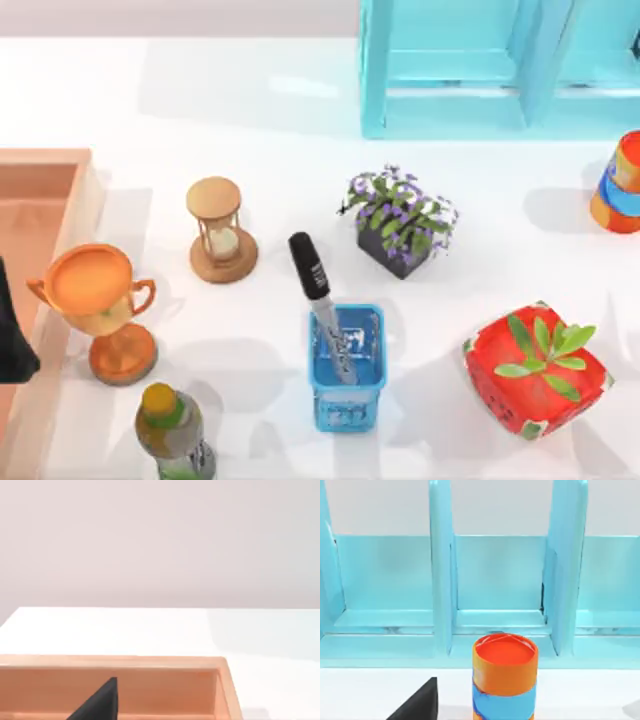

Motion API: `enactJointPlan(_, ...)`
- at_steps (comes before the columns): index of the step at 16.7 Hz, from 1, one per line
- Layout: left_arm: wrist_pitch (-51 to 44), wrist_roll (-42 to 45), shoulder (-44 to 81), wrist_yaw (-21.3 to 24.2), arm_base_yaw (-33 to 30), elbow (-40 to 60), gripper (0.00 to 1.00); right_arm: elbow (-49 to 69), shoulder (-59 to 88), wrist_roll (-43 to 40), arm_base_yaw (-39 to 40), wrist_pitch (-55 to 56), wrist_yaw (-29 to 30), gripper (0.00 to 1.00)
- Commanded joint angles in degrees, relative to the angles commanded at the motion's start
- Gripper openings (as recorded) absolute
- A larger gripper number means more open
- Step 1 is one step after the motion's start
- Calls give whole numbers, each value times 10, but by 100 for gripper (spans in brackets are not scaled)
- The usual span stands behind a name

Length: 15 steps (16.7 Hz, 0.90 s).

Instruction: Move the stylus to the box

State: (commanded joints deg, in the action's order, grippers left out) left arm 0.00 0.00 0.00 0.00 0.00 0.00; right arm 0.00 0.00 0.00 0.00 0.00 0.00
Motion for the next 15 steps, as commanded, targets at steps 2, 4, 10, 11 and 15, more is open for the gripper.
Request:
enactJointPlan(2, 1, 0, 1, 1, -1, 1, 100, 0, 0, 0, 0, 0, 0, 100)
enactJointPlan(4, 8, 2, 20, 16, -19, 11, 100, 0, 0, 0, 0, 0, 0, 100)
enactJointPlan(10, 44, -22, 214, 144, -168, 95, 100, 0, 0, 0, 0, 0, 0, 100)
enactJointPlan(11, 45, -33, 263, 166, -195, 113, 100, 0, 0, 0, 0, 0, 0, 100)
enactJointPlan(15, 33, -98, 467, 233, -275, 188, 100, 0, 0, 0, 0, 0, 0, 100)
